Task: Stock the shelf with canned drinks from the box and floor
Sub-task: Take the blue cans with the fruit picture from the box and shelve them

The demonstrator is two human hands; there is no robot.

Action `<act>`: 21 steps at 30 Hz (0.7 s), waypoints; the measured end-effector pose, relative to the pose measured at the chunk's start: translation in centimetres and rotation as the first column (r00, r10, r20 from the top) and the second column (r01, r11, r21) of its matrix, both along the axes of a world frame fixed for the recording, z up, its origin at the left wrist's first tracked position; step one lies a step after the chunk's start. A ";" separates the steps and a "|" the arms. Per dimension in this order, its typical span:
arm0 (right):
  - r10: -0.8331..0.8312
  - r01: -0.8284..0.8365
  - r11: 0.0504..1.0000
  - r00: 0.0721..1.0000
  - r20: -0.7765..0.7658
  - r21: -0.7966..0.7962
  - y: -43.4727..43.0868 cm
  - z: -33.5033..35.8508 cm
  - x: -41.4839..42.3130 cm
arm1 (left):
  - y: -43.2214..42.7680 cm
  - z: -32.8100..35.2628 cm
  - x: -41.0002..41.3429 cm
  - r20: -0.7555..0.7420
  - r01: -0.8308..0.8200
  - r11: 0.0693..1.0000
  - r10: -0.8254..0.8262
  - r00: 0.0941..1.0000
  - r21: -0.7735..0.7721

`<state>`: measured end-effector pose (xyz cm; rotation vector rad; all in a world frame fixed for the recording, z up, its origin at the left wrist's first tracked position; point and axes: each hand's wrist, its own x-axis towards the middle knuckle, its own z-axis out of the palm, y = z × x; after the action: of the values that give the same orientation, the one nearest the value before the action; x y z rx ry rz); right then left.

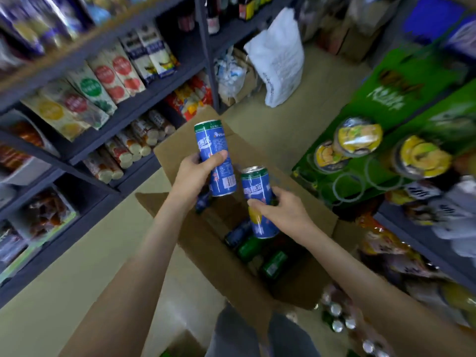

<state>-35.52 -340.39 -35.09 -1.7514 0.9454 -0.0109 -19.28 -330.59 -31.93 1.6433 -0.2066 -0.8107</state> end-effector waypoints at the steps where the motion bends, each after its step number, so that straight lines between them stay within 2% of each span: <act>1: -0.060 0.058 0.998 0.997 0.052 0.037 -0.6 2.8 -1.2 | -1.0 2.1 -0.5 0.025 0.055 0.998 -0.054 0.998 -0.033; 4: -0.183 0.170 0.983 0.961 0.209 0.075 -3.0 10.9 -4.7 | -4.7 8.5 -2.3 0.123 0.230 0.966 -0.216 0.969 -0.116; 7: -0.284 0.269 0.959 0.884 0.371 0.094 -5.4 18.4 -8.2 | -9.1 15.1 -5.1 0.212 0.383 0.901 -0.341 0.916 -0.205; 9: -0.353 0.342 0.933 0.799 0.486 0.115 -6.6 22.4 -10.3 | -11.8 19.3 -7.7 0.268 0.491 0.829 -0.426 0.864 -0.267; 12: -0.439 0.438 0.881 0.621 0.650 0.177 -8.4 27.2 -13.2 | -15.1 24.6 -12.0 0.339 0.620 0.704 -0.522 0.783 -0.346; 14: -0.485 0.461 0.852 0.515 0.706 0.249 -9.3 30.2 -15.2 | -16.6 27.4 -14.9 0.388 0.703 0.608 -0.587 0.711 -0.368; 17: -0.507 0.453 0.835 0.413 0.756 0.312 -10.2 33.8 -18.1 | -18.2 30.9 -18.8 0.440 0.791 0.489 -0.658 0.611 -0.368; 19: -0.471 0.511 0.821 0.358 0.806 0.253 -11.2 35.2 -19.7 | -19.3 32.7 -20.6 0.438 0.812 0.442 -0.687 0.580 -0.382; 21: -0.422 0.576 0.803 0.363 0.831 0.156 -11.7 36.2 -21.1 | -20.2 34.4 -22.0 0.453 0.824 0.415 -0.694 0.560 -0.385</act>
<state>-56.59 -352.08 1.10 -1.2349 0.6842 -1.2931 -41.29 -350.80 2.43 0.9836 -1.3484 -1.0964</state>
